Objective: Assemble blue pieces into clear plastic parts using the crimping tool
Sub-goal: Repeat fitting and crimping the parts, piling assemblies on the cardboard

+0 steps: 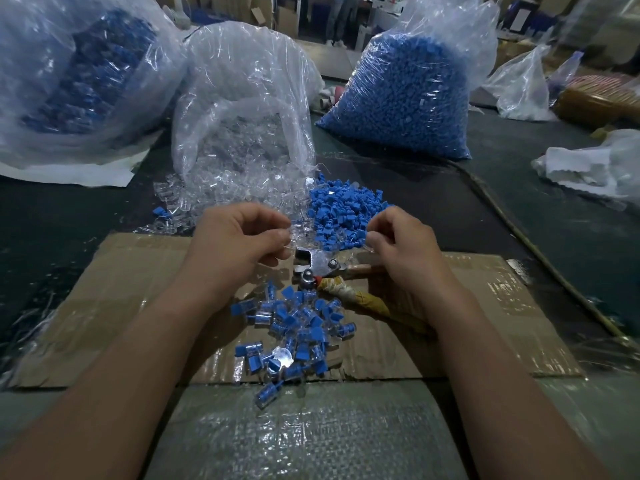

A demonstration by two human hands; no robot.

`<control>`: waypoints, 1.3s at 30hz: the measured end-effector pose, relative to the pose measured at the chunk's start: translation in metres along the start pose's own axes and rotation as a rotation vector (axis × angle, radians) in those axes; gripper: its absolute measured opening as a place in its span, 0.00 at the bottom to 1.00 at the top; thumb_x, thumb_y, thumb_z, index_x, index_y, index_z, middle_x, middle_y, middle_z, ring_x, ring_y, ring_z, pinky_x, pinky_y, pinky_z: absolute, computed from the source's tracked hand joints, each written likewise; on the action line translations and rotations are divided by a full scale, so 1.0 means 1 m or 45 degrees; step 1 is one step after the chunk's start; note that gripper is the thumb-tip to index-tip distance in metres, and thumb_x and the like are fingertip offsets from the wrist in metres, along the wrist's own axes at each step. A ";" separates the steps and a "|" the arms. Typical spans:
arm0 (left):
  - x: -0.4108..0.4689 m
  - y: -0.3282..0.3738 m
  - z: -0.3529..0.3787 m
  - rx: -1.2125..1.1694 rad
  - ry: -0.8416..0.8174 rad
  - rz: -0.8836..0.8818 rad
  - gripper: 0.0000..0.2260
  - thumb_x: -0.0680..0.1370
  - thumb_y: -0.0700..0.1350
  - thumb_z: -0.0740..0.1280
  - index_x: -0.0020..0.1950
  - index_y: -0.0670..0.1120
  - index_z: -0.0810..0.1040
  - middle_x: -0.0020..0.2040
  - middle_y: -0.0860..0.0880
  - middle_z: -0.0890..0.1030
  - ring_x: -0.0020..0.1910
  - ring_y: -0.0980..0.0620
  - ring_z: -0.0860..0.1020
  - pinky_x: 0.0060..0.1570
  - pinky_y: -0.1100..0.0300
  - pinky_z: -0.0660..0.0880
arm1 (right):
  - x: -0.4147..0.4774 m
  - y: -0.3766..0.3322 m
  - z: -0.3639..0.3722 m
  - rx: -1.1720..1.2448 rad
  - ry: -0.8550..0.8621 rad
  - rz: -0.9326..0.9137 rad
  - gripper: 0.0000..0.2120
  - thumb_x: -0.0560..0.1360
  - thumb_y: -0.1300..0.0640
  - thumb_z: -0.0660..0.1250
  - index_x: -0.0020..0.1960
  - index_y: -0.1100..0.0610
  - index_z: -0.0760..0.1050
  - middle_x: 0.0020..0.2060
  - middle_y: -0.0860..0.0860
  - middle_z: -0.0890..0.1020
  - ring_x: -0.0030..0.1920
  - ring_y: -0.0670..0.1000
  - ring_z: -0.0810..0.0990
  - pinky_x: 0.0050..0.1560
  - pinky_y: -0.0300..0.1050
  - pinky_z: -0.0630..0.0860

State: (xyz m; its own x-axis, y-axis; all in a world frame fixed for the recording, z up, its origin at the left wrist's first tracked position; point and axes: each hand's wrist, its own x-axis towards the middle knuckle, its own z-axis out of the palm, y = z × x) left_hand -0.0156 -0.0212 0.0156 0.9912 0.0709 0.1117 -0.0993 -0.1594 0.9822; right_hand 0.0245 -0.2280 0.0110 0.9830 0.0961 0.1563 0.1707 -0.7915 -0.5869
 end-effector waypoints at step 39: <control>-0.002 0.005 0.001 -0.393 -0.247 -0.196 0.10 0.62 0.39 0.69 0.41 0.38 0.78 0.33 0.43 0.83 0.29 0.51 0.81 0.27 0.65 0.76 | -0.029 -0.045 0.026 0.671 -0.035 -0.531 0.14 0.72 0.67 0.68 0.51 0.49 0.75 0.43 0.39 0.78 0.47 0.36 0.78 0.49 0.29 0.73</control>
State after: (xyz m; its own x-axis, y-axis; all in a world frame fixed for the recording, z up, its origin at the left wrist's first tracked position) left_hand -0.0175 -0.0230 0.0197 0.9918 -0.1209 -0.0420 0.0594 0.1441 0.9878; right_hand -0.0095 -0.1795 0.0123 0.8280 0.3504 0.4378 0.5395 -0.2850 -0.7923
